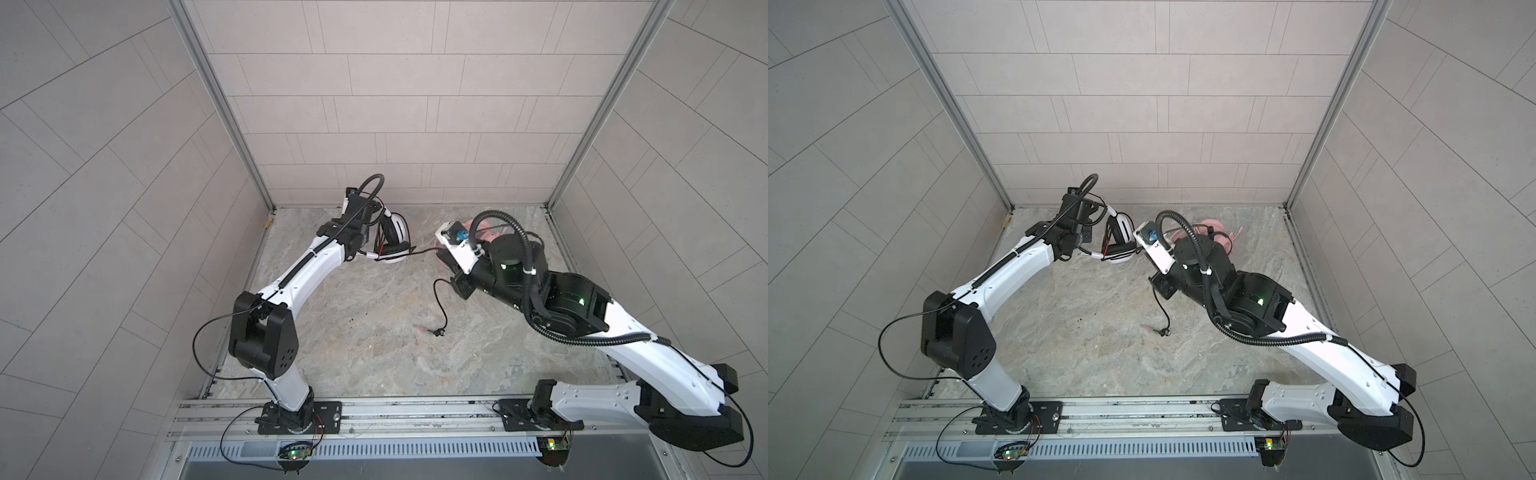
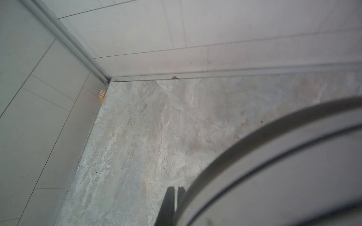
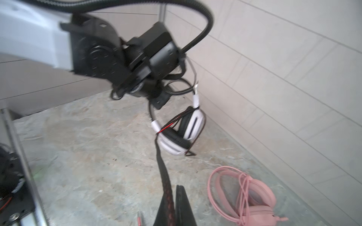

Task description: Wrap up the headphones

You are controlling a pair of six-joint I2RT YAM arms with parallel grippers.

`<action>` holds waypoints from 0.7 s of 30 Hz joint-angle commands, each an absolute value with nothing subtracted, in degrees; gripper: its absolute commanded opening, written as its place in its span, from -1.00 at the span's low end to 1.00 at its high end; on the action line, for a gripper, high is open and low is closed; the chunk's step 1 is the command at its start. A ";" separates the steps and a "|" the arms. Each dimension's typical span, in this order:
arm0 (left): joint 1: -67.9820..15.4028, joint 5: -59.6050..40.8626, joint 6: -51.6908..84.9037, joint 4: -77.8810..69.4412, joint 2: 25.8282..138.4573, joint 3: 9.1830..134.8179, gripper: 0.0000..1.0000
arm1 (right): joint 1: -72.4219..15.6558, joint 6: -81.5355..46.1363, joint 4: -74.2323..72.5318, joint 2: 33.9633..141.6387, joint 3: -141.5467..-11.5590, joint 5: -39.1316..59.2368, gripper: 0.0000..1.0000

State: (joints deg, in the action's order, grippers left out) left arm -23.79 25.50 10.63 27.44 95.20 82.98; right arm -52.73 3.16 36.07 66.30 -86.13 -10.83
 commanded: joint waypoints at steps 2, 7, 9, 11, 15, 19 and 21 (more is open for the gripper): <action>-27.86 20.64 3.57 22.72 87.50 79.51 -1.00 | -46.08 6.02 34.70 66.86 -89.82 -12.55 -0.96; -30.68 5.82 2.27 28.50 85.45 78.14 -1.00 | -35.51 3.16 30.90 66.92 -90.43 -8.66 -0.96; -30.76 -1.58 1.99 31.63 84.58 78.23 -1.00 | -31.23 1.36 29.70 67.51 -90.40 -6.45 -0.95; -30.76 -6.90 1.25 34.03 83.51 78.14 -1.00 | -27.59 -0.12 28.93 68.62 -90.09 -4.32 -0.95; -30.66 -17.17 0.65 35.03 80.31 76.91 -1.00 | -22.82 -2.47 28.59 72.32 -89.49 -0.06 -0.94; -30.63 -25.85 -0.97 35.17 77.86 77.28 -1.00 | -20.59 -3.80 28.55 76.91 -88.44 3.61 -0.93; -30.12 -28.53 -0.40 36.26 77.28 78.65 -1.00 | -20.31 -4.76 26.72 77.86 -85.87 4.93 -0.92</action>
